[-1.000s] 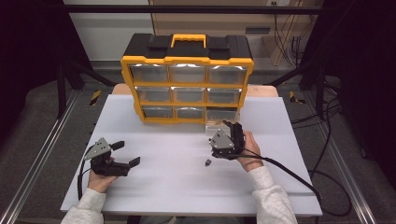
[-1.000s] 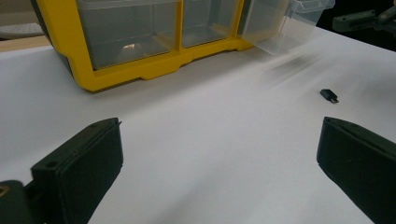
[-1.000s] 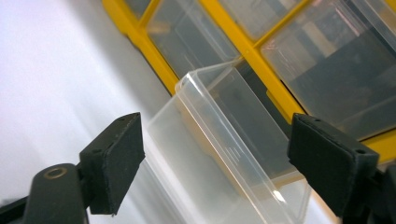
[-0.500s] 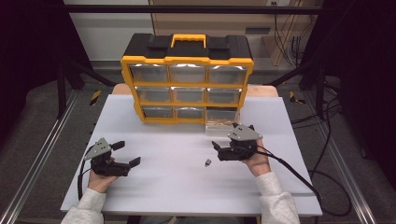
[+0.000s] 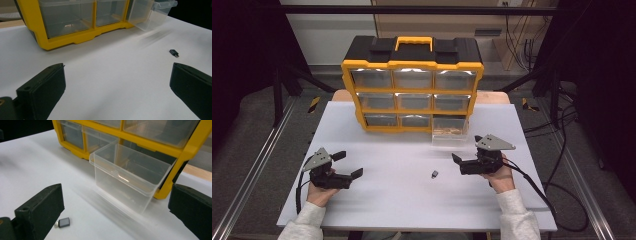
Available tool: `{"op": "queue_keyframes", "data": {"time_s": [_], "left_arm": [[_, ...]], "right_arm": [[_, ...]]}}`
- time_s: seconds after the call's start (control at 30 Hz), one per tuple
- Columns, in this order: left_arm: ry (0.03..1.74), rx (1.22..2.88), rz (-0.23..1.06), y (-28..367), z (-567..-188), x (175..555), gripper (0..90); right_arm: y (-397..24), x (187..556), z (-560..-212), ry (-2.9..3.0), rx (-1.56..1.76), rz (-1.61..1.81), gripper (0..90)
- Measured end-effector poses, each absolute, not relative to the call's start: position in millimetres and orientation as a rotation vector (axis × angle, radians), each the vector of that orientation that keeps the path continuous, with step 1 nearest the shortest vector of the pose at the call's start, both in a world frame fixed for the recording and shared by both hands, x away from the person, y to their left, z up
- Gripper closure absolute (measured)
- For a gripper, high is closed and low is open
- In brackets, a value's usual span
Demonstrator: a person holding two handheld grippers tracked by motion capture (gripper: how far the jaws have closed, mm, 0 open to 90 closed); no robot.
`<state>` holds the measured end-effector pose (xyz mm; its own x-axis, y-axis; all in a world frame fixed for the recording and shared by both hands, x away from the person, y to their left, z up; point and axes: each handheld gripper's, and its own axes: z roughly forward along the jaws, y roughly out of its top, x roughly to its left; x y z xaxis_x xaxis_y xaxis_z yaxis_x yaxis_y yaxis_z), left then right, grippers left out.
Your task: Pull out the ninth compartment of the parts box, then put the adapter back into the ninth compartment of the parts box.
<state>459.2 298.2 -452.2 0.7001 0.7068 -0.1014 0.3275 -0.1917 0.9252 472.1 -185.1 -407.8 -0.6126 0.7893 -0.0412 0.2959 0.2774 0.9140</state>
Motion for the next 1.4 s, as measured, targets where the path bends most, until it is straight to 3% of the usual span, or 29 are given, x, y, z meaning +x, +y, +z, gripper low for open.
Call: {"op": "queue_keyframes", "data": {"time_s": [0.6, 1.4], "left_arm": [[0.819, 1.789, 0.405, 287, -450, 458, 0.0], [0.803, 1.791, 0.379, 264, -445, 454, 0.0]], "right_arm": [[-229, 460, -434, 2.032, 1.032, 1.397, 0.5], [-237, 459, -448, 2.031, 1.05, 1.424, 0.5]]}}
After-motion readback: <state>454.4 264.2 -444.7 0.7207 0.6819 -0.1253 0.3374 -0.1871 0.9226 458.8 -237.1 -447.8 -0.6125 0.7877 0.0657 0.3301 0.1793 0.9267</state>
